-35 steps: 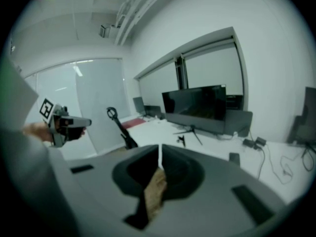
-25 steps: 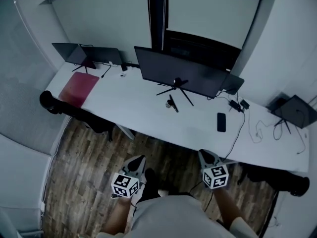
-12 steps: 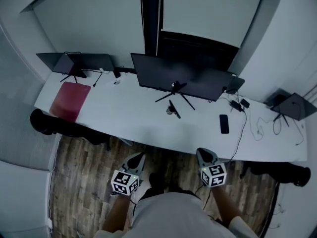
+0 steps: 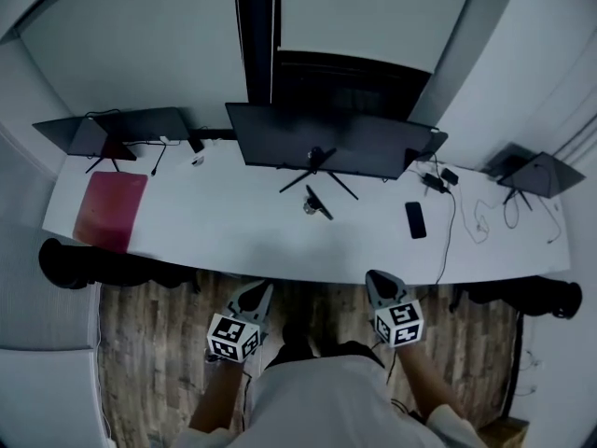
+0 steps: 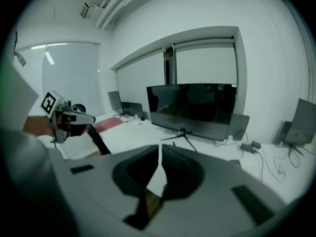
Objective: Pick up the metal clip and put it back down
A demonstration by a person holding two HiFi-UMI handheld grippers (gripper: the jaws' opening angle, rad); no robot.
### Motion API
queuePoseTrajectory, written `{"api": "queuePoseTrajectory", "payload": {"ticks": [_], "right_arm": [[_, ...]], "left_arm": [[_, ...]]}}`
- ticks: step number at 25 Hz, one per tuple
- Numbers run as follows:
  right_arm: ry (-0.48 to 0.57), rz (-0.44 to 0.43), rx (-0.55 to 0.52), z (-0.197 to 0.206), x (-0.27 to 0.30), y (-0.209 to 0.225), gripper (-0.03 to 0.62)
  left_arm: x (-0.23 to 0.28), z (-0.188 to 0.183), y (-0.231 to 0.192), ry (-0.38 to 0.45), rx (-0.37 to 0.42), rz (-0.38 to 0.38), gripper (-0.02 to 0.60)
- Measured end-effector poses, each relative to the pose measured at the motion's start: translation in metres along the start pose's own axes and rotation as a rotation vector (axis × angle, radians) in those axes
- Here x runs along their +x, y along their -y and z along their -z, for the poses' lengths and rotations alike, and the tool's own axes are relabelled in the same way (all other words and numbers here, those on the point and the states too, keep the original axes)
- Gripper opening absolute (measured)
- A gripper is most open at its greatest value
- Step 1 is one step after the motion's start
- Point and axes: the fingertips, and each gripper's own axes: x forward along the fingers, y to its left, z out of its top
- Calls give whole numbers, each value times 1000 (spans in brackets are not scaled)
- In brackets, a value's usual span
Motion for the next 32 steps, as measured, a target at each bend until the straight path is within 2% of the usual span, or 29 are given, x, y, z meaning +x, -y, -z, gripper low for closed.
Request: {"api": "queuePoseTrajectory", "payload": {"ticks": [9, 15, 21, 32], "right_arm": [[-26, 58, 23, 3, 0, 4, 37], [-34, 64, 34, 5, 3, 13, 37], [-37, 22, 36, 4, 24, 27, 37], [-71, -116, 19, -13, 92, 69, 37]], "left_arm": [[20, 1, -6, -27, -8, 67, 32], [36, 2, -3, -41, -10, 80, 32], [53, -1, -3, -48, -28, 47, 32], [116, -5, -16, -87, -72, -44, 32]]}}
